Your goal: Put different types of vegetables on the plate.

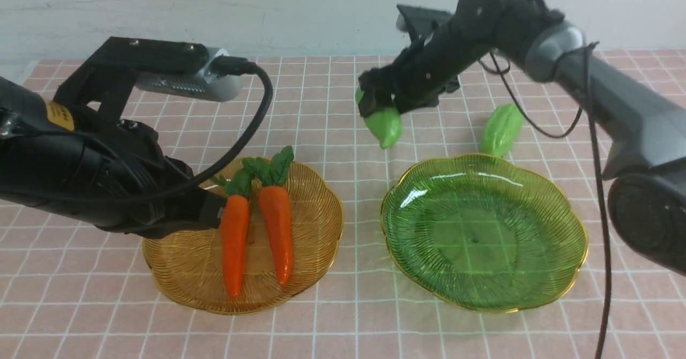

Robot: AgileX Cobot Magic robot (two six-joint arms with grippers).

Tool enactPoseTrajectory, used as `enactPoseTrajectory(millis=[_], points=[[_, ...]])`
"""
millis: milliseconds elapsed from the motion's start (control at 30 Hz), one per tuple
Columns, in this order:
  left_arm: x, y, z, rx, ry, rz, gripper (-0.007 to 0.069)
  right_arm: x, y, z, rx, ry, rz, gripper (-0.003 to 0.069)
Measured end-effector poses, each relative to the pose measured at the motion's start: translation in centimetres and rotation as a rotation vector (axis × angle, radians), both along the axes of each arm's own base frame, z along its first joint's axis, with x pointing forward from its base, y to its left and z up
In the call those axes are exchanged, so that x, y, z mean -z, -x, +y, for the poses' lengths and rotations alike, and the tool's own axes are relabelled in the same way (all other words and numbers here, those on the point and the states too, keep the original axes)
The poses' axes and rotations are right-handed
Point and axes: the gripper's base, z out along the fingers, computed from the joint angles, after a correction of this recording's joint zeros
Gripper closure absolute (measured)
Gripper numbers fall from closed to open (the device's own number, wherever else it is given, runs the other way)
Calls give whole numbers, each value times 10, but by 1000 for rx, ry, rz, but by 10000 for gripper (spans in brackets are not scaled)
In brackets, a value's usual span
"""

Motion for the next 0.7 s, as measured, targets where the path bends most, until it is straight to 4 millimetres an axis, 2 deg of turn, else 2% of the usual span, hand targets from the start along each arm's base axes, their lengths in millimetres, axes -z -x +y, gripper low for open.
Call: enactPoseTrajectory(millis=[167,233,433,533,567,700], points=[[0,0,0,0,-1,5,628,-4,-8,-1,-22,27,-75,41],[0,0,0,-1,0,5,628,-12,-13,-4,-30,53,-116,16],[0,1,0,0,-3,9,628,-36,-38,-17,36,61,-265,5],[1,2,0,4,-7,19,628,-47,-61,-38,135,32,-342,5],[1,2,0,4,-8,21,628,-48,-79,-54,193,23,-377,6],[1,2,0,4,-8,22,628,-35,-100,-71,243,20,-382,7]])
